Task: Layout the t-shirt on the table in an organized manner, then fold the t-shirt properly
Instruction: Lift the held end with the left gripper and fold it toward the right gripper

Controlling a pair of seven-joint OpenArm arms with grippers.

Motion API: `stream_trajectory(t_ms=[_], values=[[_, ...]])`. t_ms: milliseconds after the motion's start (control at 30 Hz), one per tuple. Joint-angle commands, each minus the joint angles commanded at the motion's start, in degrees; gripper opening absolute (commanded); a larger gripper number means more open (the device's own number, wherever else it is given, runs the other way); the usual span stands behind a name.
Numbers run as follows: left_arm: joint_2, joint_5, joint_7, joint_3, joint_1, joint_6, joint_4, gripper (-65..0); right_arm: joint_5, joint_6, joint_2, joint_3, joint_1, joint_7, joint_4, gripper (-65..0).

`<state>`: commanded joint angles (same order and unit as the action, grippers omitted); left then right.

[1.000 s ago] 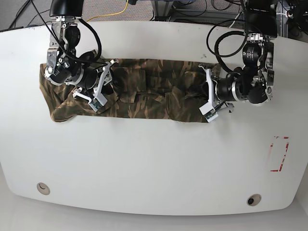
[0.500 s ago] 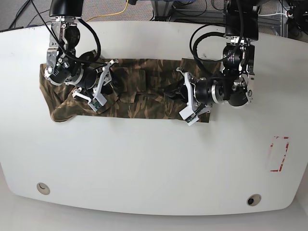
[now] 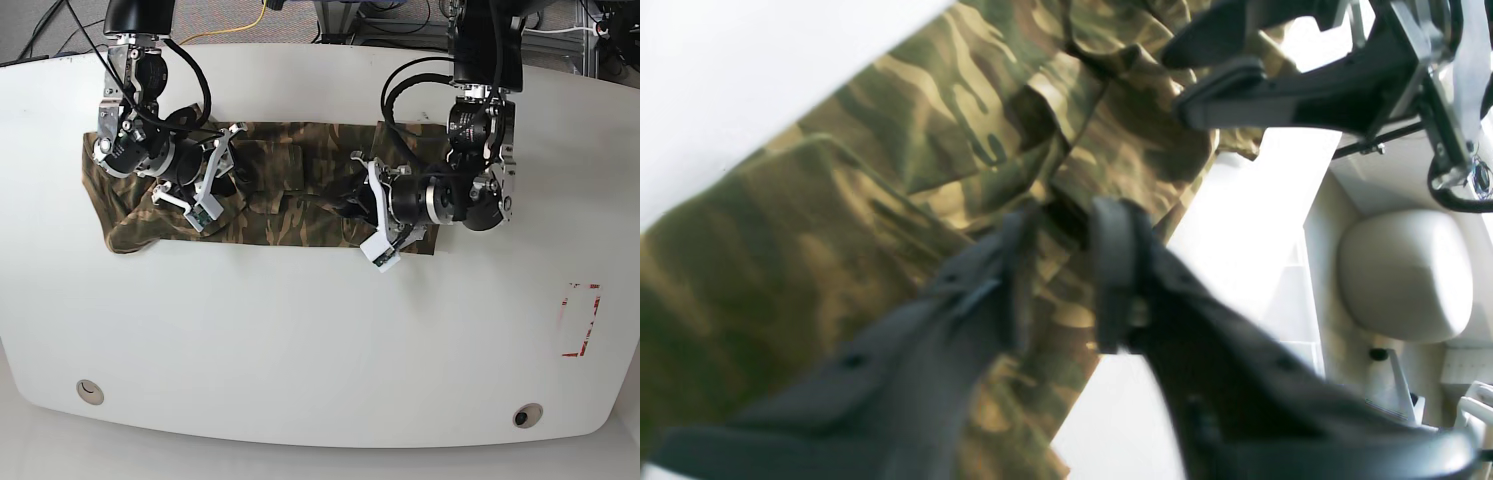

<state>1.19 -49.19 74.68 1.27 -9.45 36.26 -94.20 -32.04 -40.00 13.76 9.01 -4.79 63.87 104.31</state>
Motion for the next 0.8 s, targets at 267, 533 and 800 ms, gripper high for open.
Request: stream_trajectory(t_ms=[267, 533, 800], values=[[4.84, -1.85, 0.09, -5.45, 0.35, -0.53, -1.05, -29.9, 0.00, 0.00, -0.09, 0.00, 0.26, 0.00, 0.00, -42.8], [7.82, -1.58, 0.00, -6.95, 0.18, -10.37, -0.79, -22.6, -0.26, 0.00, -0.09, 0.00, 0.09, 0.00, 0.00, -42.8], [9.23, -1.58, 0.00, -6.86, 0.18, -14.24, -0.79, -19.0, -0.18, 0.00, -0.26, 0.00, 0.26, -0.09, 0.00, -42.8]])
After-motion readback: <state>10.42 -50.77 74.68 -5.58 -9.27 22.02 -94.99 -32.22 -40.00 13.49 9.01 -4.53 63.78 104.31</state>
